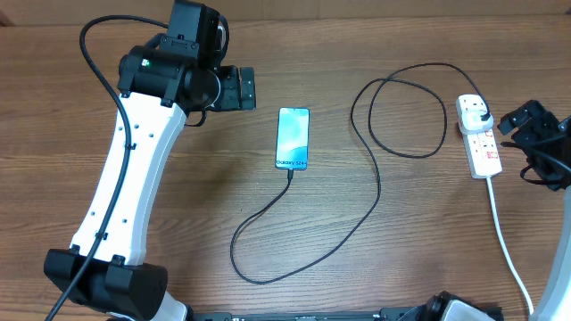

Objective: Plug charger to phone and switch on socket

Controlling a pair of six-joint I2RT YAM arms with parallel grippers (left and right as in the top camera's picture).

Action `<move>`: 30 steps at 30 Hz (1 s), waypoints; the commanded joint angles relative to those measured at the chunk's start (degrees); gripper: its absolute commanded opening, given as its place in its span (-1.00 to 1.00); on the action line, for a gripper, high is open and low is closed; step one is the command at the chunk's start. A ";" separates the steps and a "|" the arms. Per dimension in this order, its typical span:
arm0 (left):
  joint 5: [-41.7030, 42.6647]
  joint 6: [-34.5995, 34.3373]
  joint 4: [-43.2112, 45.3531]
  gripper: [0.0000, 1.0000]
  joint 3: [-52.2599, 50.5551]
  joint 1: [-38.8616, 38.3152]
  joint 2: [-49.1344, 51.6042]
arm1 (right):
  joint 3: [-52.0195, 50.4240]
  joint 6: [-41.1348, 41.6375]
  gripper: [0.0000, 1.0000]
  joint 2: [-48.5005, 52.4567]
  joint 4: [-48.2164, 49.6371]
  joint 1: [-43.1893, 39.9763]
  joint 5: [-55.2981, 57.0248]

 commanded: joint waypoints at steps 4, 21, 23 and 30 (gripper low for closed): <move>-0.57 -0.13 -0.13 0.99 0.17 -0.13 0.22 | 1.55 0.22 1.00 0.13 0.39 0.15 0.42; -0.57 -0.13 -0.13 0.99 0.17 -0.13 0.22 | 1.55 0.22 1.00 0.13 0.39 0.15 0.42; -0.44 -0.13 -0.15 0.99 0.17 -0.13 0.22 | 1.55 0.22 0.99 0.13 0.39 0.15 0.42; -0.96 -0.13 -0.11 0.99 0.15 -0.09 0.44 | 1.55 0.22 1.00 0.13 0.39 0.15 0.42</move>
